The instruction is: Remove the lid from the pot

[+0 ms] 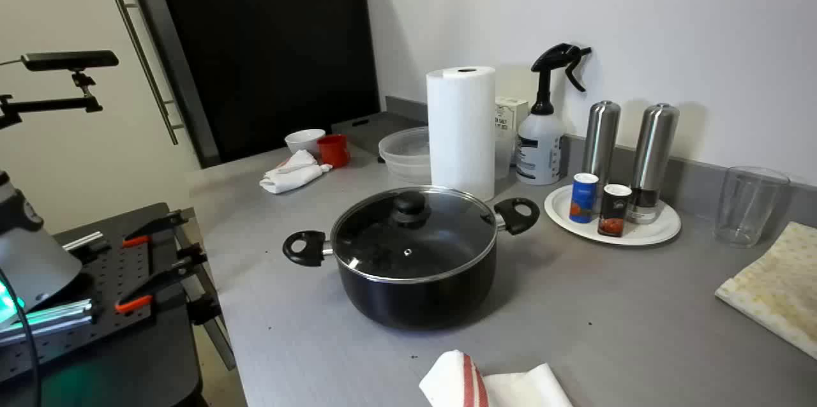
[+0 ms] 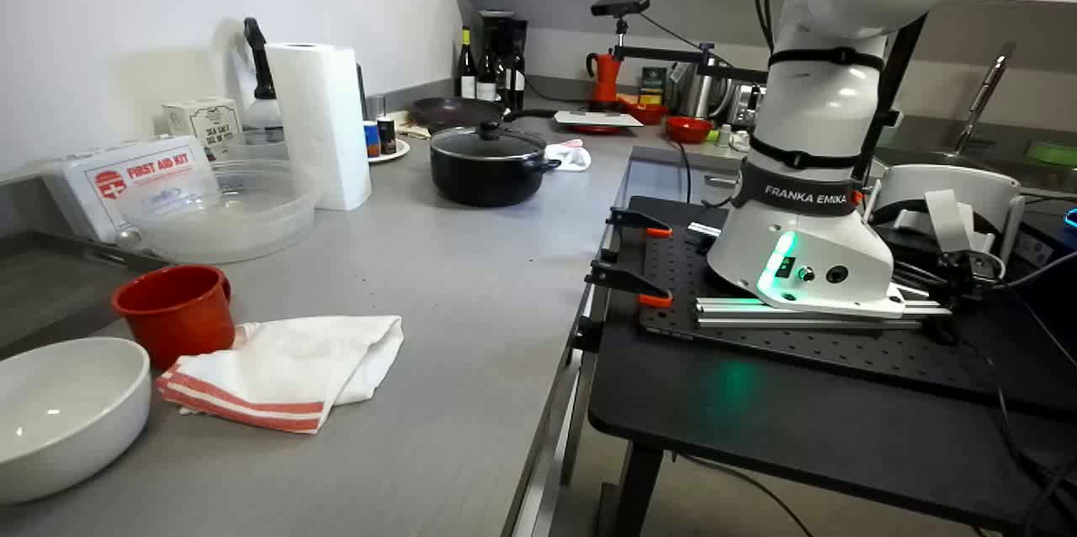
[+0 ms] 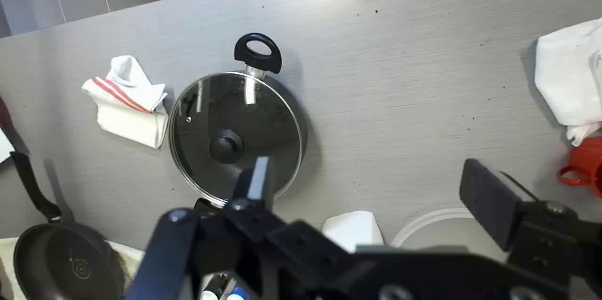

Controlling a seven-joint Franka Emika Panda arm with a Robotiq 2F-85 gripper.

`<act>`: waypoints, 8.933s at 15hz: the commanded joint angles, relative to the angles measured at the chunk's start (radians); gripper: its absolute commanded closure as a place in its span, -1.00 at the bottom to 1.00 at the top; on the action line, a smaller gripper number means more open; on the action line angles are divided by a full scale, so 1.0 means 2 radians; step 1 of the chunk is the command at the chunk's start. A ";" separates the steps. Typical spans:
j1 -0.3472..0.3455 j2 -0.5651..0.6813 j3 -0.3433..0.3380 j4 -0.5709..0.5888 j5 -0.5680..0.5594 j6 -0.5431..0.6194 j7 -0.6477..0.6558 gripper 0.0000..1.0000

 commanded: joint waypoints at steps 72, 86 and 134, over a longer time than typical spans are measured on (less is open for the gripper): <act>-0.145 0.441 -0.125 0.176 0.075 0.139 -0.439 -1.00; -0.143 0.458 -0.122 0.167 0.066 0.157 -0.434 -1.00; -0.145 0.488 -0.111 0.213 0.071 0.169 -0.425 -1.00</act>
